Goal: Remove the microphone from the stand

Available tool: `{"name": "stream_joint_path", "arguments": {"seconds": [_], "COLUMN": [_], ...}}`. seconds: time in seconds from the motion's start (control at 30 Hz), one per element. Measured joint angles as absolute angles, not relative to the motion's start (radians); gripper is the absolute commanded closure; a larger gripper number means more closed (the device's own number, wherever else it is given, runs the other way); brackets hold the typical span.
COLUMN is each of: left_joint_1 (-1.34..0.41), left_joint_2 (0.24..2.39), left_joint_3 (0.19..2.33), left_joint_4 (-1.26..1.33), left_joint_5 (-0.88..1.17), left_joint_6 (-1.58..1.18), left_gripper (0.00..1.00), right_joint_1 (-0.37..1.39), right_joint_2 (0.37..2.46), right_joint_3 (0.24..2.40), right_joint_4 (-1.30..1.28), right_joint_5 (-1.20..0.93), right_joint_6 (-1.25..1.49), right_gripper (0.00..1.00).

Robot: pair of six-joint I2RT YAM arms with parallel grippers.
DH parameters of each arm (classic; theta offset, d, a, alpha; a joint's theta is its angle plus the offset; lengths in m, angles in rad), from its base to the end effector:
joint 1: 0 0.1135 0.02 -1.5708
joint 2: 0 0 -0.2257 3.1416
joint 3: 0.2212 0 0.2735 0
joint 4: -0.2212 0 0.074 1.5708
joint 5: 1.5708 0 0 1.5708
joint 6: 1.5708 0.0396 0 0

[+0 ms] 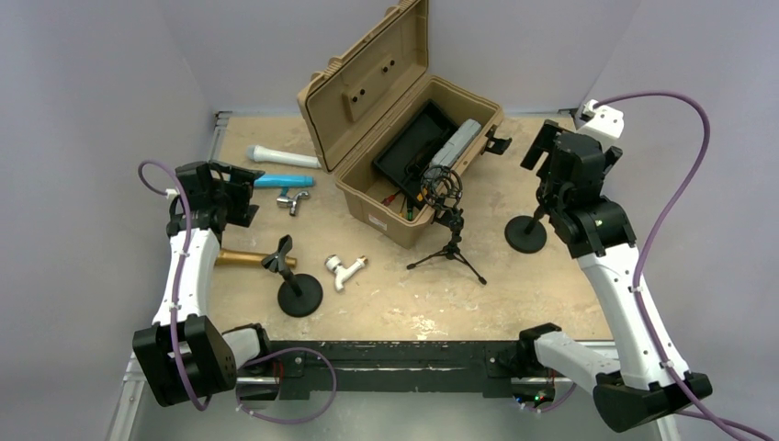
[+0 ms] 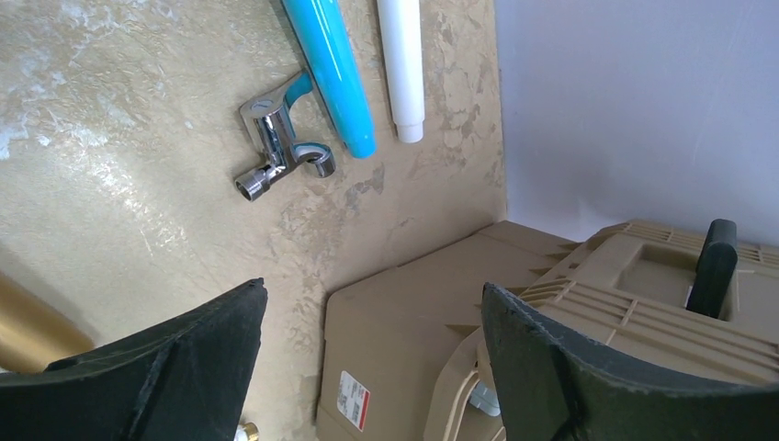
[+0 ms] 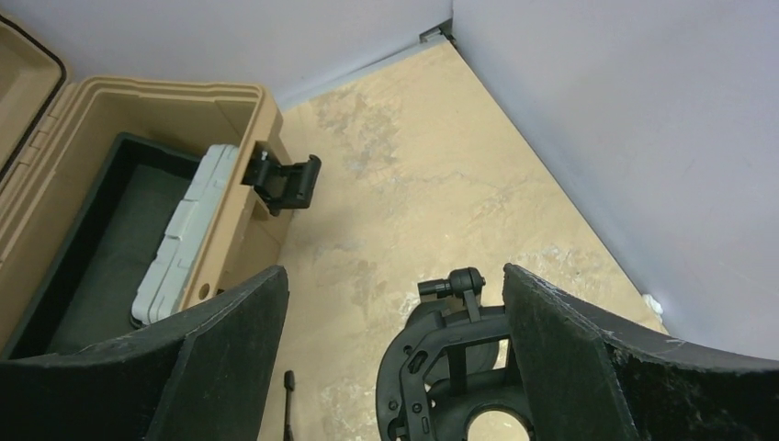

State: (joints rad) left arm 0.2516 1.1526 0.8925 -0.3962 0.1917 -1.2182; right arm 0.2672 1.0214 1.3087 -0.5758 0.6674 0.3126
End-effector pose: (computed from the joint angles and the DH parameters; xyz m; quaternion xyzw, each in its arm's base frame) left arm 0.2838 0.0652 0.2402 -0.5675 0.6910 -0.2803 0.3492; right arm 0.2397 0.0402 0.4092 0.2130 0.7526 -0.0900 0.6166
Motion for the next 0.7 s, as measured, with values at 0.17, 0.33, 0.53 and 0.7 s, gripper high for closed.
{"name": "stream_joint_path", "arguments": {"seconds": [0.17, 0.33, 0.53, 0.7], "left_joint_1": [0.246, 0.245, 0.244, 0.241], "left_joint_2": [1.153, 1.153, 1.153, 1.153], "left_joint_3": [0.892, 0.892, 0.892, 0.892], "left_joint_4": [-0.396, -0.395, -0.382, -0.381], "left_joint_5": [0.191, 0.191, 0.191, 0.196], "left_joint_6": [-1.211, -1.210, -1.210, -1.210], "left_gripper": [0.16, 0.17, 0.17, 0.17], "right_joint_1": [0.267, 0.267, 0.267, 0.263], "right_joint_2": [1.020, 1.020, 1.020, 1.020], "right_joint_3": [1.280, 1.233, 1.191, 1.176], "right_joint_4": [-0.577, -0.560, -0.529, -0.494], "right_joint_5": [0.688, 0.690, 0.688, 0.683], "right_joint_6": [0.329, 0.340, 0.352, 0.356], "right_gripper": [0.18, 0.21, 0.24, 0.26]}}
